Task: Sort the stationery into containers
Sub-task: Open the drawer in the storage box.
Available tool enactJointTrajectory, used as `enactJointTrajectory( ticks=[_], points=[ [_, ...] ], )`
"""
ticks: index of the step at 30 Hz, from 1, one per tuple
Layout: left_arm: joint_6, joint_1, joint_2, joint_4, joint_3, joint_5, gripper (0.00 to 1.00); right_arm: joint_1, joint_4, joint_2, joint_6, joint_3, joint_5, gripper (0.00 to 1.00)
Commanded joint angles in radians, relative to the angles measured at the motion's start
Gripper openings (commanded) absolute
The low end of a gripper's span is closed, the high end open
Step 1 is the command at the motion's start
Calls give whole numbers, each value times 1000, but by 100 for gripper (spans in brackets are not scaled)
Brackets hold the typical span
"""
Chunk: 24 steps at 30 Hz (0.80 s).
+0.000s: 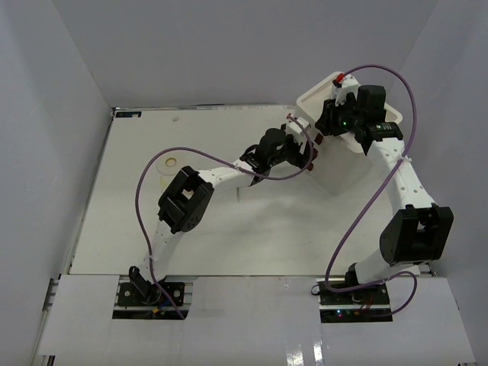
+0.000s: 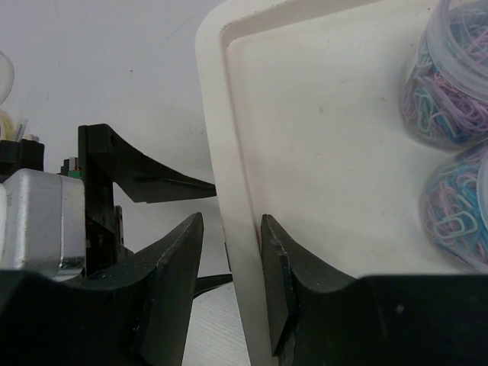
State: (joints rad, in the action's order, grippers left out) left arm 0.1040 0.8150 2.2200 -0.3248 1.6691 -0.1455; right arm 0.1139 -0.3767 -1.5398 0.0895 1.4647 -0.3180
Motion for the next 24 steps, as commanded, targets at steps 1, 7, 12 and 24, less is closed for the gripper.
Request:
enactJointTrajectory(
  ticks=[1,7,12,24],
  points=[
    [-18,10,35,-34,67,6,86,15,-64,-20,-2,5,-23,43],
    [-23,12,78,-46,95,-8,84,15,-59,-22,-2,-1,-21,43],
    [-27,12,87,-74,98,-16,80,15,-54,-23,-2,0,-32,43],
    [-36,19,92,-99,113,-34,71,17,-54,-26,0,2,-29,43]
  ],
)
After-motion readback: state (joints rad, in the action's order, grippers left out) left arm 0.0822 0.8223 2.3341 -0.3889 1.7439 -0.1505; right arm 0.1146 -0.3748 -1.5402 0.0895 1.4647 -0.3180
